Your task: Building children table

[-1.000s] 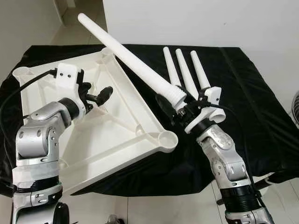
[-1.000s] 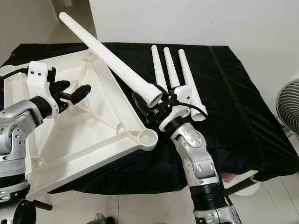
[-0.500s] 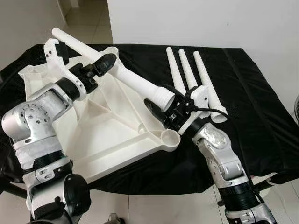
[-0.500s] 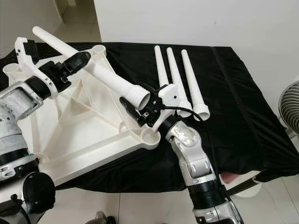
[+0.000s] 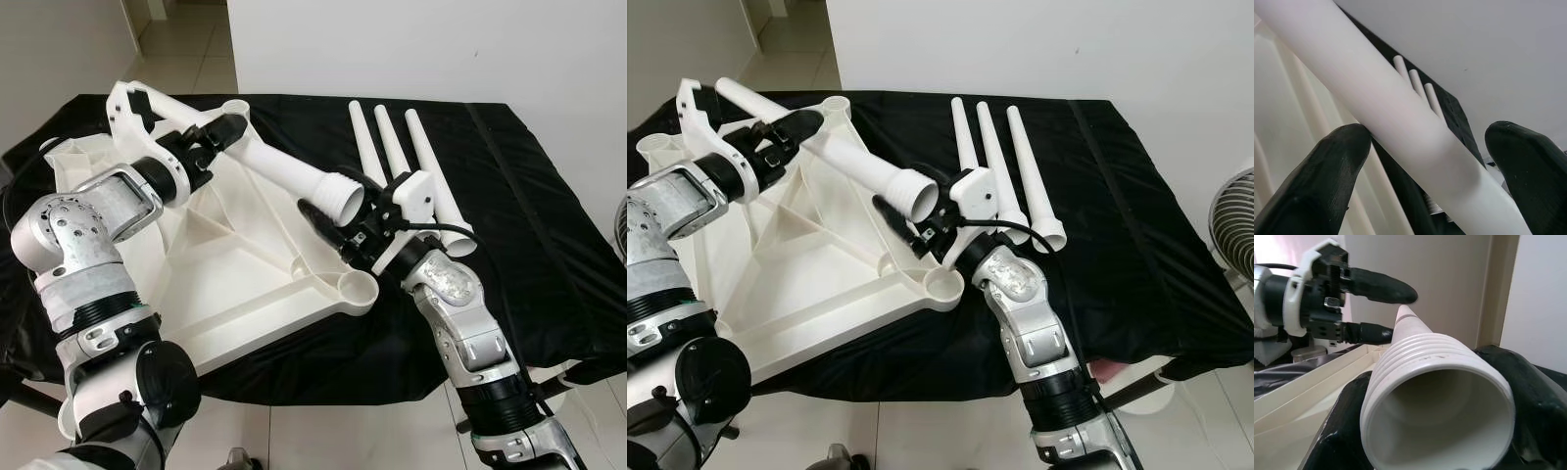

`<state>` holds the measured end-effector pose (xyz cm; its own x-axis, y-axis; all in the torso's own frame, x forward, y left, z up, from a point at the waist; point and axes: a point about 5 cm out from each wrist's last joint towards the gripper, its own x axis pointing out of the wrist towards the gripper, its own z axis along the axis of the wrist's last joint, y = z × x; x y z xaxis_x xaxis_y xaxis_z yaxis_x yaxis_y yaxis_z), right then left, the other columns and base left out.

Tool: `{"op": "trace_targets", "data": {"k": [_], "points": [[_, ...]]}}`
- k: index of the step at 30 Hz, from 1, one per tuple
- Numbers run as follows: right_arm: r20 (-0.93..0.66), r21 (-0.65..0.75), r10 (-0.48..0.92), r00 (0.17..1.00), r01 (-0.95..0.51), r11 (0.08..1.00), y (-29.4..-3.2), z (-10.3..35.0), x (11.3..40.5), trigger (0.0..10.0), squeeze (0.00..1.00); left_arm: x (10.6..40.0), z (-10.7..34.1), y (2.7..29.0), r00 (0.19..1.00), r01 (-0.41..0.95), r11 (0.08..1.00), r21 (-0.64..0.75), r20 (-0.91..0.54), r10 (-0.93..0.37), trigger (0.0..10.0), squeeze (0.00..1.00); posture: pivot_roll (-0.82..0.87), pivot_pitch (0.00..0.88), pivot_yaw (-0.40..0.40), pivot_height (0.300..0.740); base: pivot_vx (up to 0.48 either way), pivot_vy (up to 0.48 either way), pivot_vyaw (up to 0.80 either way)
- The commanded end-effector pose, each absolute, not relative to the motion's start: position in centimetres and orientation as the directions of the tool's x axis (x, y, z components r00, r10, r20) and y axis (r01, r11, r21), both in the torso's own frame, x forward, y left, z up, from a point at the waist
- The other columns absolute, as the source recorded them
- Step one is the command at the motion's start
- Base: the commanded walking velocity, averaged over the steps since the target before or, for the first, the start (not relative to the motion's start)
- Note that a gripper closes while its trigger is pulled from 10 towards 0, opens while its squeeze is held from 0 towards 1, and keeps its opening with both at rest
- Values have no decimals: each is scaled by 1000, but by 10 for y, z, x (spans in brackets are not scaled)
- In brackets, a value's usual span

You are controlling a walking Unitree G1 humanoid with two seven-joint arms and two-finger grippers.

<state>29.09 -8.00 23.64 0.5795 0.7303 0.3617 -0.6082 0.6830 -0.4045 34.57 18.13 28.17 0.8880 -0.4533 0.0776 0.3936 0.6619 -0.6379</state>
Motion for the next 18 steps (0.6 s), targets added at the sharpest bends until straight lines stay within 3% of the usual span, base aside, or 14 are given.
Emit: {"op": "trace_targets", "data": {"k": [1,10,11,12,13,14,15,17,18], "points": [[401,-445,744,534,-596,668,-75,247,285,0,0,347,284,185,893,378,660,-649,68,-445,10000,0,36,90,45,740,0,0,0],[382,-462,765,519,-609,644,-74,244,282,0,0,349,283,197,909,335,650,-682,51,-414,10000,0,37,97,46,740,0,0,0],[361,-466,785,504,-632,620,-71,239,279,0,0,349,285,195,906,340,642,-687,57,-418,4784,0,38,98,45,740,0,0,0],[347,-467,797,495,-646,604,-69,236,277,0,0,350,285,194,905,341,639,-690,59,-420,4784,0,38,98,45,740,0,0,0],[334,-470,807,487,-656,590,-67,233,275,0,0,350,285,192,902,347,632,-693,62,-427,941,0,37,99,44,740,0,0,0],[334,-470,807,487,-656,590,-67,233,275,0,0,350,285,192,902,347,632,-693,62,-427,941,0,37,99,44,740,0,0,0],[323,-472,814,483,-664,580,-66,229,274,0,0,350,285,191,897,350,621,-701,61,-438,1569,0,37,99,44,740,0,0,0],[321,-471,815,483,-665,579,-65,228,273,0,0,350,285,190,895,351,618,-703,59,-441,1569,0,37,99,44,740,0,0,0],[319,-471,816,482,-667,578,-65,228,273,0,0,350,285,189,893,353,615,-705,59,-445,9059,0,37,99,44,740,0,0,0]]}}
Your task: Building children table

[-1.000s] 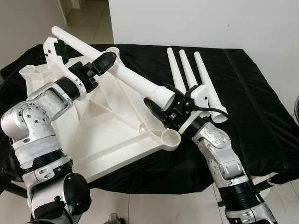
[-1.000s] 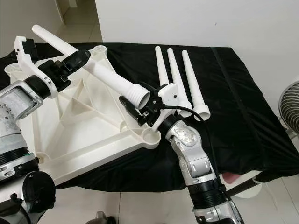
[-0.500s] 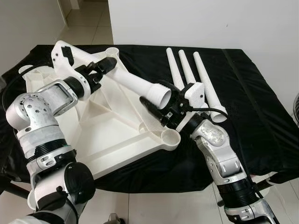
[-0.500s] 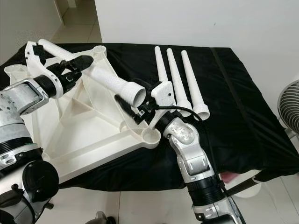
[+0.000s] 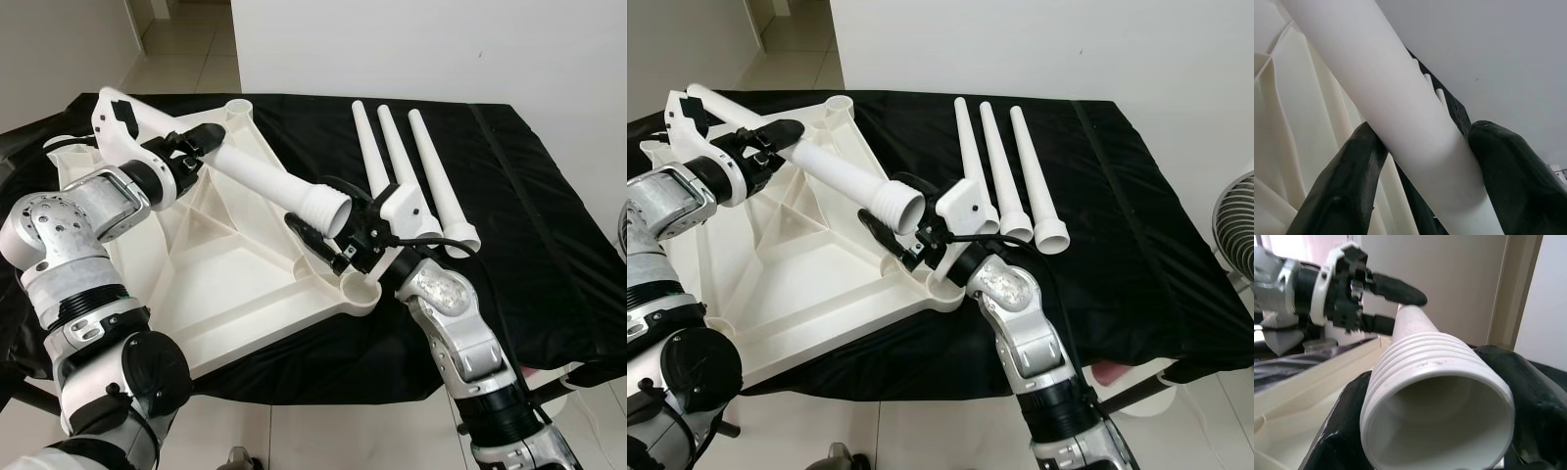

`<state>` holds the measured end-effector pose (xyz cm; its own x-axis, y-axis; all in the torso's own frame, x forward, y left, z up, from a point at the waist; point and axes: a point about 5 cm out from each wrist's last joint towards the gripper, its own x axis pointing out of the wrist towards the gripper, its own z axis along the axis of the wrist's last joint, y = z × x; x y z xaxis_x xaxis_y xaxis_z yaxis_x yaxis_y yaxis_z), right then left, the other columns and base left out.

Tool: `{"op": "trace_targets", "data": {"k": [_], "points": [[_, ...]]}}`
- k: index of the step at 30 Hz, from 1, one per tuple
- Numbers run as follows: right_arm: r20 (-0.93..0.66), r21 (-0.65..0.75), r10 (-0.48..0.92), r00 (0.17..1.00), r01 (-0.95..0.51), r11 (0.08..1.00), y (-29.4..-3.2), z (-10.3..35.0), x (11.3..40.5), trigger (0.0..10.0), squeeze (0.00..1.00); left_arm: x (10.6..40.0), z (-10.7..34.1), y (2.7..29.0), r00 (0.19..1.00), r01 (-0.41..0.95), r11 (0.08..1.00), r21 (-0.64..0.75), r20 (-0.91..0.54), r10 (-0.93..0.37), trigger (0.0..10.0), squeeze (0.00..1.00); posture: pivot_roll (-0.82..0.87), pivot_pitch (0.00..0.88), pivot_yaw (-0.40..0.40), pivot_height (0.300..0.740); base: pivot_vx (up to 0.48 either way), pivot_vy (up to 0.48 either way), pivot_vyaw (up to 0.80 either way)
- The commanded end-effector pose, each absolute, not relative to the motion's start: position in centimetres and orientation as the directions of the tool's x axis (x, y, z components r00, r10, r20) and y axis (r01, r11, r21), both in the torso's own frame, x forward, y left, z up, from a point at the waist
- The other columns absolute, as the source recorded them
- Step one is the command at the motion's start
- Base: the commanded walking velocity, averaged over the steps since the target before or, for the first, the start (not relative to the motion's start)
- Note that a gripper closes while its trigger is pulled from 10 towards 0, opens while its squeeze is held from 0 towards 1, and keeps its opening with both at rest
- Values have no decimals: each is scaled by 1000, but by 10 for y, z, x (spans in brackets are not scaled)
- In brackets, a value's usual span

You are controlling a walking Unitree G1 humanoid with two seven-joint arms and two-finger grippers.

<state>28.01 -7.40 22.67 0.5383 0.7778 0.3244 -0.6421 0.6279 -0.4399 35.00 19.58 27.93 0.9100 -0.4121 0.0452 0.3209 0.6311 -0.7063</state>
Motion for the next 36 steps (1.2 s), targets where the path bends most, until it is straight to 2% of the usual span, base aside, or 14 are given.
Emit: {"op": "trace_targets", "data": {"k": [1,5,6,11,12,13,15,16,17,20,21,28,33,36], "points": [[319,-471,816,482,-667,578,-65,228,273,0,0,350,285,189,893,353,615,-705,59,-445,9059,0,37,99,44,740,0,0,0],[318,-470,816,483,-667,578,-65,227,273,0,0,351,285,188,892,352,609,-711,57,-449,9882,0,35,102,45,740,0,0,0],[311,-470,817,485,-668,576,-65,225,273,0,0,351,285,188,891,354,606,-712,60,-450,0,0,35,102,45,740,0,0,0],[255,-467,827,501,-686,559,-64,212,274,0,0,349,291,185,883,396,608,-688,102,-459,0,0,34,99,40,740,0,0,0],[233,-457,821,521,-686,566,-64,207,275,8510,0,348,291,184,881,408,625,-665,108,-460,0,0,34,99,40,740,0,0,0],[216,-452,814,539,-684,573,-63,202,276,10000,0,345,291,182,880,423,664,-617,106,-463,0,0,34,99,34,740,0,0,0],[204,-448,807,554,-680,580,-63,199,277,10000,0,343,291,180,878,438,701,-563,100,-468,0,0,34,99,34,740,0,0,0],[202,-420,806,557,-694,585,-63,198,277,10000,306,341,291,179,874,448,708,-546,101,-475,0,0,34,99,34,740,0,0,0],[203,-396,807,554,-707,586,-62,199,277,10000,1000,338,291,177,868,468,733,-494,103,-486,0,0,33,100,31,740,0,0,0],[202,-271,813,545,-767,582,-59,202,277,10000,1000,331,291,169,844,525,762,-380,112,-525,0,0,33,99,26,740,0,0,0],[201,-217,820,535,-793,570,-57,205,276,10000,0,328,291,165,830,550,771,-321,114,-545,0,0,33,99,26,740,0,0,0],[230,-29,844,485,-863,504,-48,216,276,10000,0,316,291,148,762,648,751,-127,134,-634,0,0,30,99,22,740,0,0,0],[153,-92,750,643,-747,659,-49,210,302,10000,0,307,298,137,707,703,707,-78,185,-683,0,0,28,99,19,740,0,0,0],[124,32,733,668,-741,670,-44,208,307,10000,0,302,303,132,677,728,683,-62,221,-702,0,0,25,98,17,740,0,0,0]]}}
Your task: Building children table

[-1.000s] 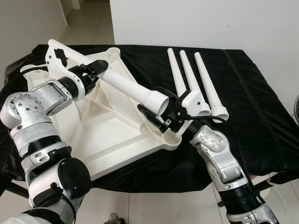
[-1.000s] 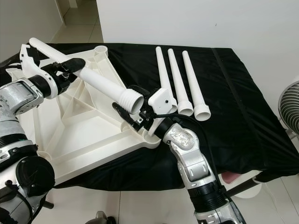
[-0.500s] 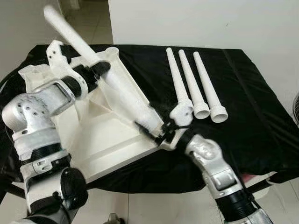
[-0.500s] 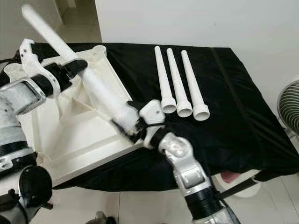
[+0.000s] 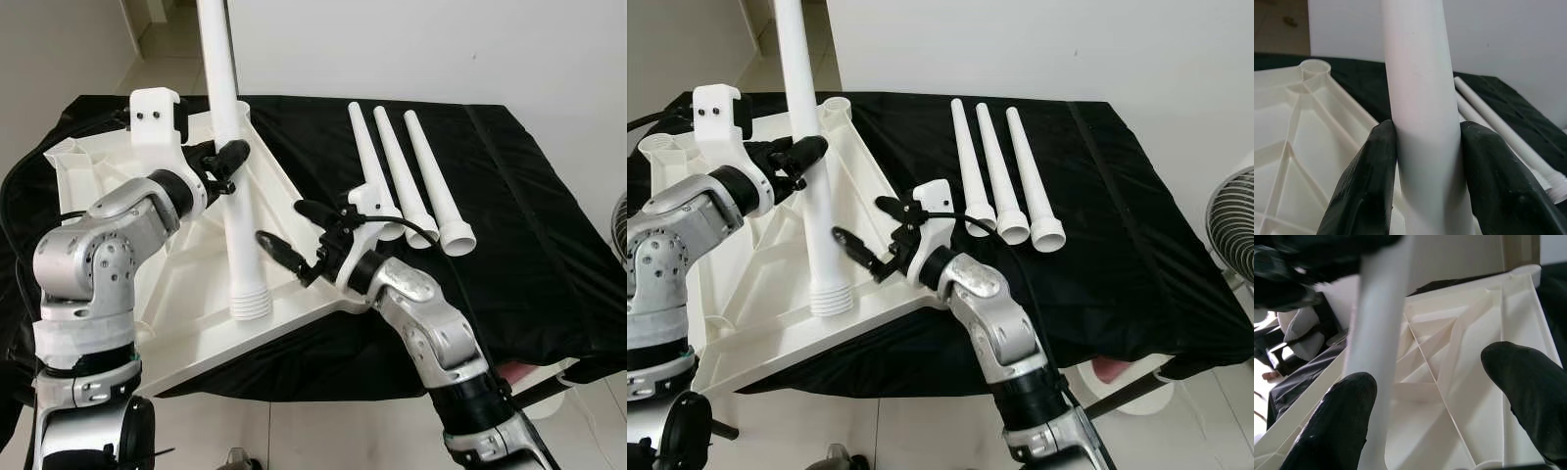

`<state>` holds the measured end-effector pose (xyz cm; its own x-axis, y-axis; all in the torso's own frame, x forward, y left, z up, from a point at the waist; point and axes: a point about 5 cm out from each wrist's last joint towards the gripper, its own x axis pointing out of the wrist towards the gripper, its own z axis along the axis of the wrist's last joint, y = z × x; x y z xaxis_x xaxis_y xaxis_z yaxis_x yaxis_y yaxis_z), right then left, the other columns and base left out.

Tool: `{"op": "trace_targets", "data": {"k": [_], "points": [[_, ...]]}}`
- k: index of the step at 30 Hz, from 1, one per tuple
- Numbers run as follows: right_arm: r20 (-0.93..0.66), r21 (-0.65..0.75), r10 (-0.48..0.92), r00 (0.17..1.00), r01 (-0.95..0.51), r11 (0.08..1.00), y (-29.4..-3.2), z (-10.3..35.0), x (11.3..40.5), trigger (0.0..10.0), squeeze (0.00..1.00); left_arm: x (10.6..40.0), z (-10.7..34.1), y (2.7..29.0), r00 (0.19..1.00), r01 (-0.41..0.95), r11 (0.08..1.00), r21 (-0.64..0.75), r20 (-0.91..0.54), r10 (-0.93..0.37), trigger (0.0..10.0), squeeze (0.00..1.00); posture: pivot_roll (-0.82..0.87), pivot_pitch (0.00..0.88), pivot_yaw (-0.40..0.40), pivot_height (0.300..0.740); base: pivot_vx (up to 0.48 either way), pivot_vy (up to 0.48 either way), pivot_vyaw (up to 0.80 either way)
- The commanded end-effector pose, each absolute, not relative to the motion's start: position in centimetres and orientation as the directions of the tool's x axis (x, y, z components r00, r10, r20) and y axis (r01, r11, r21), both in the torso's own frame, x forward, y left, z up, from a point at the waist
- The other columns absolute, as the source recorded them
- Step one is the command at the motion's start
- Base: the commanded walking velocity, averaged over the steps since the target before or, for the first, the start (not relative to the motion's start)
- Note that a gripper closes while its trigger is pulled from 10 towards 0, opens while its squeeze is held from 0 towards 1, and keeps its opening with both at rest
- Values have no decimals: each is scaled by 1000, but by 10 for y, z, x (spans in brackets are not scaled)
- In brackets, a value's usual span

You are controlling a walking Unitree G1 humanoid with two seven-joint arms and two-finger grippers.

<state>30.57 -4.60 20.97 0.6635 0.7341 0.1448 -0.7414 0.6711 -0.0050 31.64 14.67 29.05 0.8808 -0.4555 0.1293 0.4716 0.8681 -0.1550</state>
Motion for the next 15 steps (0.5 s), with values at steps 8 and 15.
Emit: {"op": "trace_targets", "data": {"k": [8,15], "points": [[178,368,801,571,-794,484,-31,215,306,10000,0,296,309,123,619,766,643,8,259,-741,0,0,33,91,10,740,0,0,0],[228,327,865,448,-872,365,-31,228,300,10000,0,296,304,118,604,774,629,68,221,-766,0,0,32,87,7,740,0,0,0]]}}
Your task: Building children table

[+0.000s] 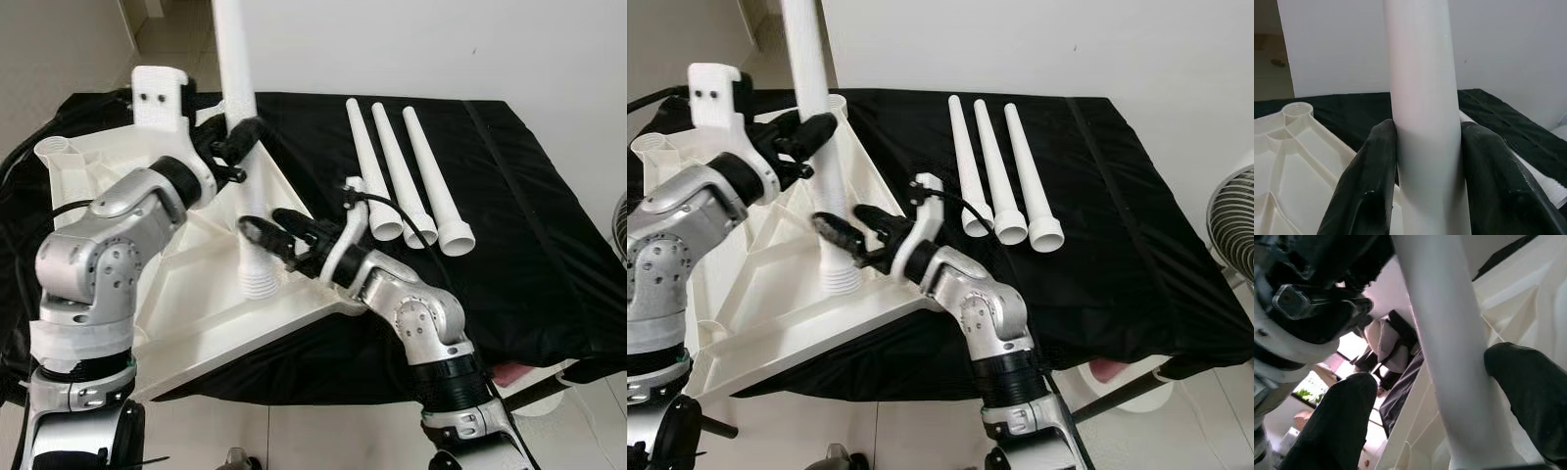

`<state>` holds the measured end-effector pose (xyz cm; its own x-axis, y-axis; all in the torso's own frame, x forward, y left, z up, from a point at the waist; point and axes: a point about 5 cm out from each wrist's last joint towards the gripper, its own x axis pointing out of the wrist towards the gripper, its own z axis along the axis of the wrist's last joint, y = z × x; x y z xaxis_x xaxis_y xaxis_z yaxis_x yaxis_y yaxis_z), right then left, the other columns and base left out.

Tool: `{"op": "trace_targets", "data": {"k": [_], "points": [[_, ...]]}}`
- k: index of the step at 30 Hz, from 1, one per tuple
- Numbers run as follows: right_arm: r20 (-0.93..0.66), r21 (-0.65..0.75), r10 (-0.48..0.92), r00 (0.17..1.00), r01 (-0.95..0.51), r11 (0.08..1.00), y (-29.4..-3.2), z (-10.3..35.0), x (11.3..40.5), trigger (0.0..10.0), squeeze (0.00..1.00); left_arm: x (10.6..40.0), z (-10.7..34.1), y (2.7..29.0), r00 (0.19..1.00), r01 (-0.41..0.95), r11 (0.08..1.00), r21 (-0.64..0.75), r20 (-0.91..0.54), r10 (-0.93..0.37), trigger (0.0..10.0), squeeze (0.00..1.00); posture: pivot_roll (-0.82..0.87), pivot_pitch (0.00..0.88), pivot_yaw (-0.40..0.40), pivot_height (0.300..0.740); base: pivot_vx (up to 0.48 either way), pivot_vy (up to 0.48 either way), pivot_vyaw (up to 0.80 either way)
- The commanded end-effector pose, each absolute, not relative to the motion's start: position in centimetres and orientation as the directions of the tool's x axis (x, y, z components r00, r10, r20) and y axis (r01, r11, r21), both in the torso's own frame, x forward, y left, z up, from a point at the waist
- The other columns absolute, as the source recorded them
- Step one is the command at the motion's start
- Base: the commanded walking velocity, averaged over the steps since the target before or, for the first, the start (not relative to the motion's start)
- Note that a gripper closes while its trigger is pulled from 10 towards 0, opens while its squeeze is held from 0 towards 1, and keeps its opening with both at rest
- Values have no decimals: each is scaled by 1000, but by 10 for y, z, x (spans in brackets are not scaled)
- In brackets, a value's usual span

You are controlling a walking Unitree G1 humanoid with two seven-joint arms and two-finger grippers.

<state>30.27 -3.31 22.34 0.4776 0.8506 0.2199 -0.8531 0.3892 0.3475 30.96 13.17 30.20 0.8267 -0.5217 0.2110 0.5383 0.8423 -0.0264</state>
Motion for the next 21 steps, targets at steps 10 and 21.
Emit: {"op": "trace_targets", "data": {"k": [10,21], "points": [[113,273,847,519,-836,476,-31,219,312,10000,0,292,305,113,555,804,586,98,227,-800,0,0,28,84,5,740,0,0,0],[65,255,827,559,-810,528,-20,220,329,10000,0,282,309,103,440,855,481,194,218,-871,0,0,29,68,4,740,0,0,0]]}}
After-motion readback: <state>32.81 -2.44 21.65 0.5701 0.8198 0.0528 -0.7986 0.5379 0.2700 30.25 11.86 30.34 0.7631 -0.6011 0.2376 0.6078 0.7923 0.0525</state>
